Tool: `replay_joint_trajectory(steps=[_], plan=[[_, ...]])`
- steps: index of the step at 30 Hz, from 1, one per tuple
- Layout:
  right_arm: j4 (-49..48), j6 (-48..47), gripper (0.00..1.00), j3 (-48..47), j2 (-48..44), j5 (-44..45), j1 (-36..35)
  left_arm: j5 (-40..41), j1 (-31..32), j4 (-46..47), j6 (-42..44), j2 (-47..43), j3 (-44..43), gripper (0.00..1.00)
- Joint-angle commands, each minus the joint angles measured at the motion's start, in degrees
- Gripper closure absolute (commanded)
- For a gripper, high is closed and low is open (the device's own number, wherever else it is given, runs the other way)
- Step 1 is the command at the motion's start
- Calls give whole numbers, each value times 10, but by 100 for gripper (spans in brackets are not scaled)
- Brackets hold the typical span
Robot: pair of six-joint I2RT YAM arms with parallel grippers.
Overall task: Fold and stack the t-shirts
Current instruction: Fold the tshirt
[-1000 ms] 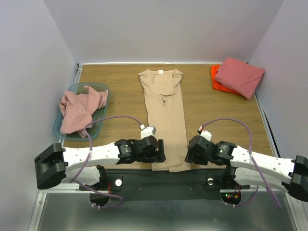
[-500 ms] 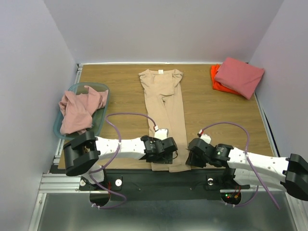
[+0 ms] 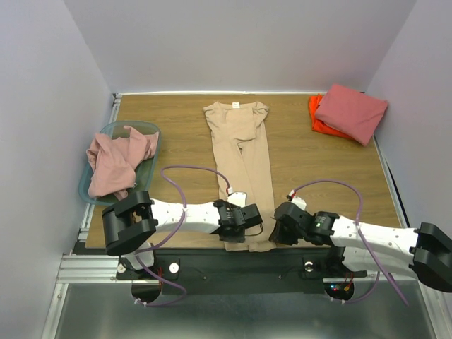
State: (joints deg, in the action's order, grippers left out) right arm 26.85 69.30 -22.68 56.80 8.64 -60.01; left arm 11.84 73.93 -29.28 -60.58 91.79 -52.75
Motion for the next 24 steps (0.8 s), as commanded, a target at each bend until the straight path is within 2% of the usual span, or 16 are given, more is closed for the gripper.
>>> replay_joint_trajectory(steps=[1,3,4,7,24], plan=[[7,7,77,18,18,2,2,9,7,-39,-15,-3,-16,70],[8,9,78,22,17,-2,1,12,7,-49,-17,-11,-13,77],[7,10,79,23,14,-3,1,13,7,-53,-22,-13,-10,88],[7,15,81,31,3,-8,1,14,7,-68,-31,-25,-4,100],[13,37,90,65,-25,-43,1,-21,9,-100,-74,-165,83,100]])
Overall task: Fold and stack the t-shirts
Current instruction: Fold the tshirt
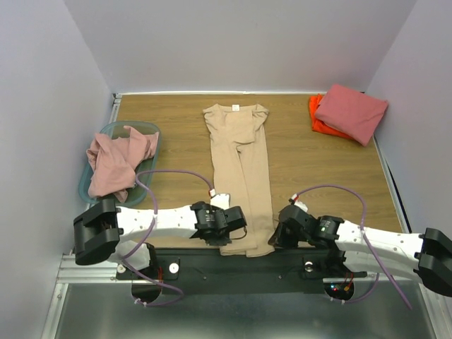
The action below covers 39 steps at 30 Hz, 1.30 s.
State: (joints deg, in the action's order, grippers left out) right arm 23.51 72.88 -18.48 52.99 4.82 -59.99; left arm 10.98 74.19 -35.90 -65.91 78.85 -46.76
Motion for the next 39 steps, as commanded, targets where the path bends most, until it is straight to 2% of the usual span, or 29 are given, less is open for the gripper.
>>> replay_joint_trajectory(steps=[1,11,15,24,30,32,33,39], plan=[[48,1,90,23,16,-4,0,-13,7,-36,-26,-43,34,100],[51,-21,95,3,13,-34,0,-56,7,0,-47,-114,110,100],[51,-55,99,-19,-10,-115,0,-54,7,14,-63,-135,120,100],[57,-126,99,-61,-63,-200,0,-47,7,41,-63,-159,105,100],[67,-106,100,-102,-38,-116,0,-9,-3,32,-63,-180,84,100],[71,-105,100,-122,-19,-52,1,3,-17,53,-50,-186,84,100],[70,-108,100,-147,-4,-2,1,0,-40,72,-26,-184,84,100],[69,-152,100,-243,95,69,43,16,-121,133,62,-157,48,100]])
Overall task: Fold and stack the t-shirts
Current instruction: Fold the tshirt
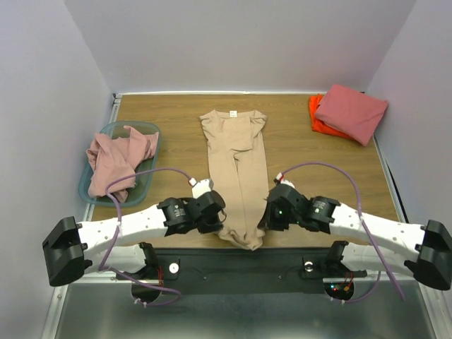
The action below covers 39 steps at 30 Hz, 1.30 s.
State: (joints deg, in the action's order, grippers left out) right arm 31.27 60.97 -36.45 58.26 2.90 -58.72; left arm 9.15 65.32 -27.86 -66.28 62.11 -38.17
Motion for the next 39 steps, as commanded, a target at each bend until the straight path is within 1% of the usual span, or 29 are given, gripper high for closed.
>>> replay_joint_trajectory(steps=[1,3,4,7,8,12,13,15,18,19,20,23,24,25,28,33,34,36,37,39], plan=[[-9,-43,100,-75,59,96,43,39,-44,64,74,13,-42,100],[-11,-56,100,-96,91,107,76,44,-76,78,102,18,-50,100],[-14,-65,100,-118,99,129,90,48,-99,92,114,27,-50,100],[-23,-79,100,-147,124,177,108,68,-126,112,127,55,-59,100],[-34,-84,100,-163,140,180,123,72,-142,114,129,64,-69,100],[-75,-114,100,-190,174,145,171,86,-170,133,140,85,-88,100],[-84,-127,100,-199,197,122,190,83,-187,150,152,86,-90,100],[-93,-135,100,-218,219,110,207,81,-204,167,165,88,-94,100],[-103,-154,100,-246,259,78,238,59,-254,205,210,114,-102,100],[-107,-154,100,-253,269,70,245,54,-254,206,210,123,-107,100],[-112,-160,100,-260,289,64,257,47,-276,206,233,133,-122,100],[-120,-157,100,-287,328,49,272,33,-302,207,256,186,-149,100],[-122,-155,100,-293,338,50,274,33,-309,213,261,186,-153,100],[-125,-154,100,-306,346,49,279,13,-316,227,266,206,-160,100],[-126,-159,100,-325,380,55,284,-12,-336,245,282,245,-175,100],[-125,-155,99,-354,418,46,303,-23,-360,253,293,290,-211,100],[-125,-154,97,-360,428,41,308,-33,-365,261,297,299,-217,100],[-125,-154,88,-367,439,39,310,-42,-369,264,301,308,-226,100],[-125,-155,77,-370,443,37,312,-48,-372,264,307,316,-230,97],[-125,-161,65,-380,444,38,313,-52,-374,258,313,324,-244,70]])
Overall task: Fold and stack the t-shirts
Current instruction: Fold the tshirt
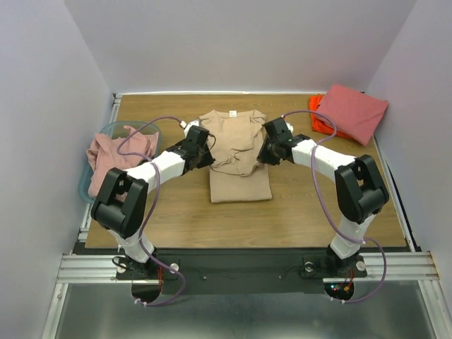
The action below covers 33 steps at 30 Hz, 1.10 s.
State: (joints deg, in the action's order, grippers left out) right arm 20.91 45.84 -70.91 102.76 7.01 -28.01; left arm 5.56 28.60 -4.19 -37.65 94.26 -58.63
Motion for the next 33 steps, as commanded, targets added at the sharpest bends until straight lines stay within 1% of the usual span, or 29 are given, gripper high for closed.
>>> replay_joint_trajectory(steps=[1,2,3,4,5,8,9,10,11,13,14,15,16,17,20,21,23,27,31,32,33], plan=[[-21,-13,59,-36,-2,-2,7,-16,-7,20,28,1,-42,54],[-21,-23,48,-37,-11,-5,8,-15,-8,19,28,1,-44,41],[-22,-28,43,-36,-18,-4,8,-15,-8,17,28,-1,-45,19],[-21,-32,39,-34,-26,-4,8,-19,-8,16,28,-9,-44,11],[-22,-37,32,-25,-35,-6,8,-21,-8,17,26,-14,-37,6],[-22,-50,20,10,-78,-42,8,-36,-8,21,21,-49,-17,4],[-24,-56,12,23,-102,-57,6,-42,-8,23,13,-59,4,4],[-28,-64,0,36,-113,-76,4,-51,-7,25,7,-85,18,4],[-31,-66,0,63,-124,-88,-6,-53,-7,29,2,-100,53,4],[-38,-71,0,87,-149,-102,-26,-53,-1,38,-18,-152,94,3],[-52,-73,0,112,-153,-108,-51,-52,1,39,-24,-171,135,3],[-63,-74,0,121,-154,-114,-64,-53,7,39,-40,-209,156,2],[-74,-75,0,130,-149,-120,-76,-53,9,38,-50,-229,177,2],[-97,-73,0,133,-143,-136,-94,-53,10,39,-58,-248,220,1],[-127,-73,0,127,-105,-146,-113,-53,15,39,-90,-319,279,2],[-133,-74,0,121,-95,-146,-122,-69,15,37,-95,-334,310,2],[-147,-84,0,96,-64,-152,-135,-73,15,32,-111,-377,351,2],[-155,-95,0,54,-8,-142,-142,-78,15,18,-131,-434,390,2],[-154,-105,0,4,41,-100,-143,-60,15,-15,-134,-478,390,2],[-154,-109,0,4,50,-92,-143,-60,15,-22,-134,-483,388,2],[-154,-110,0,-11,56,-84,-142,-40,15,-30,-134,-486,382,1]])
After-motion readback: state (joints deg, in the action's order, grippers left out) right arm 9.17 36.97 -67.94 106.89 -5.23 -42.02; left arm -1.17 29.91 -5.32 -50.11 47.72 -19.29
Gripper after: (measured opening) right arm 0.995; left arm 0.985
